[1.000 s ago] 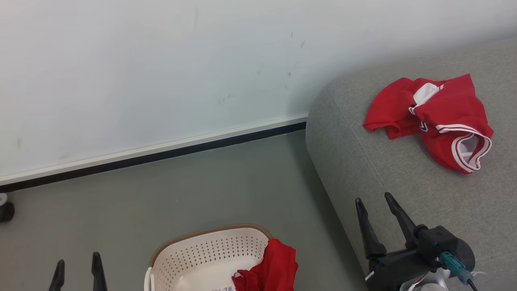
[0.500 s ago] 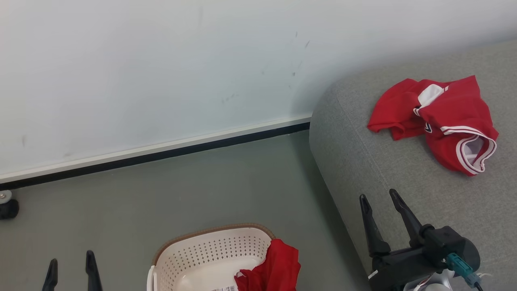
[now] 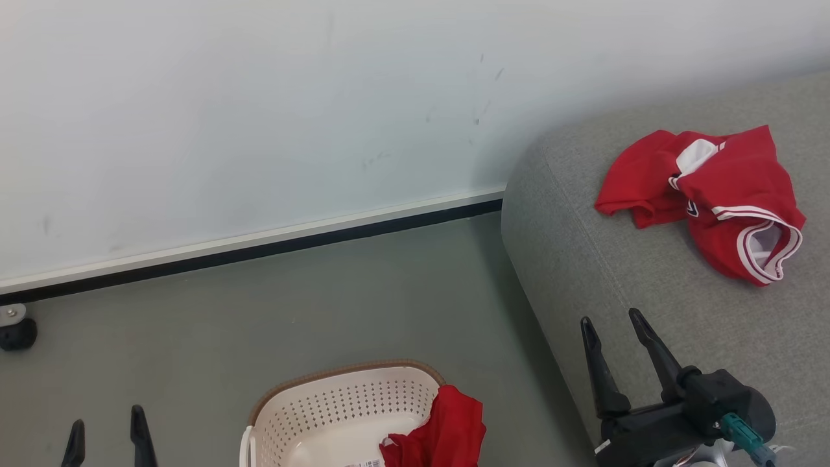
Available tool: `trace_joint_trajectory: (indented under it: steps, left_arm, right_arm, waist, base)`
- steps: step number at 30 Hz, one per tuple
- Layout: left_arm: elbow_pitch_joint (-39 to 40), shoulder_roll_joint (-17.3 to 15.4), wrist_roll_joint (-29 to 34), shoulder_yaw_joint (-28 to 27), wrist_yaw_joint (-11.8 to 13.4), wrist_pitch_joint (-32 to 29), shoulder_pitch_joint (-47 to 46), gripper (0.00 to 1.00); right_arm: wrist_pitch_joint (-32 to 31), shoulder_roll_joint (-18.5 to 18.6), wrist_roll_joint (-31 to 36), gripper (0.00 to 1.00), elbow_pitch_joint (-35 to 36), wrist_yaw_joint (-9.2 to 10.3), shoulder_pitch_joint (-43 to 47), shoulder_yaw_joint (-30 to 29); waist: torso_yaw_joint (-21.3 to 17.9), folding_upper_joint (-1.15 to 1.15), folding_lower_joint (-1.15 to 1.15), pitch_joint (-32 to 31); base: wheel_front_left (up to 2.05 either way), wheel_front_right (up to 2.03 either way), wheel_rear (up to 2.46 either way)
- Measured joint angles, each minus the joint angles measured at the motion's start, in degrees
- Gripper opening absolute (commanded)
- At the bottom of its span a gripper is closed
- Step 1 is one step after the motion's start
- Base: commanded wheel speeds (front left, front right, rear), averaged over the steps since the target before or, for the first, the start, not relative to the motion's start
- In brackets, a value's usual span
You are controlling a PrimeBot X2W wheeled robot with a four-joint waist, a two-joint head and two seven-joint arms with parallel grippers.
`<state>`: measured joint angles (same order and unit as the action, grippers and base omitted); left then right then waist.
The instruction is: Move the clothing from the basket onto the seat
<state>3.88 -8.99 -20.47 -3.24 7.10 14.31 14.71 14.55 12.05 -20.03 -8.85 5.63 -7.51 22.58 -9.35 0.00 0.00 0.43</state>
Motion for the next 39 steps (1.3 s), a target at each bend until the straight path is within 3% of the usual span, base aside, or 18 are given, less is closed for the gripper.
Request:
trace_joint_trajectory:
  steps: [24, 39]
  left_arm:
    - [1.90, 0.18, 0.89, -0.64, -0.07, 0.00, 0.90, 1.00]
    - [-0.54, 0.00, 4.03, 8.27, -3.88, -1.72, -8.39, 1.00]
  right_arm:
    - [0.15, 0.26, 0.90, 1.00, 2.65, -0.01, 0.16, -1.16]
    - [0.15, 0.67, 2.01, 1.00, 6.00, 0.42, -2.43, -3.86]
  waist:
    - [0.75, 0.00, 0.00, 2.79]
    - [0.43, 0.00, 0.01, 11.09]
  base:
    - [0.00, 0.00, 0.00]
    - [0.00, 0.00, 0.00]
